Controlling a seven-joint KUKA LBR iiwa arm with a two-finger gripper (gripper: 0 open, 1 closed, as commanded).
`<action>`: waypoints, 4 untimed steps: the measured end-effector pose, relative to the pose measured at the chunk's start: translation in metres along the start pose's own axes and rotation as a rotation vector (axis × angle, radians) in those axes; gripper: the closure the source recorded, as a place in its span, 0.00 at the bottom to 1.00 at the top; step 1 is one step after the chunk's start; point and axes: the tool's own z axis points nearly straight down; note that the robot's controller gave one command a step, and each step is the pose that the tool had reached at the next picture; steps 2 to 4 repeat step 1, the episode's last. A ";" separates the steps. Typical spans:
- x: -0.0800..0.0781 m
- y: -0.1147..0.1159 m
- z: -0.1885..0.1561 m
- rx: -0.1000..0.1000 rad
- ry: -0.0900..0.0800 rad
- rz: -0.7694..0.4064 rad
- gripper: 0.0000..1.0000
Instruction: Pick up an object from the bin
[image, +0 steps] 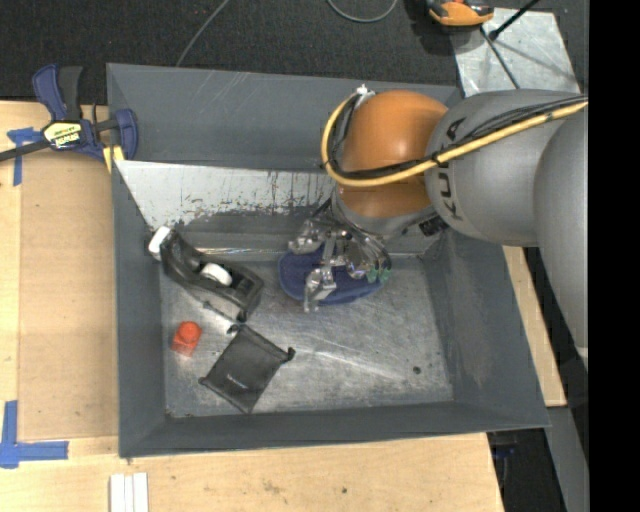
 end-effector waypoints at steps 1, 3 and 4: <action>-0.002 0.000 -0.023 0.000 -0.001 0.003 1.00; -0.002 0.000 -0.023 0.000 -0.001 0.003 1.00; -0.002 0.000 -0.023 0.000 -0.001 0.003 1.00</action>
Offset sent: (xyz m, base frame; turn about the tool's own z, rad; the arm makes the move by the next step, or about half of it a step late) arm 0.0000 -0.0001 0.0207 0.0000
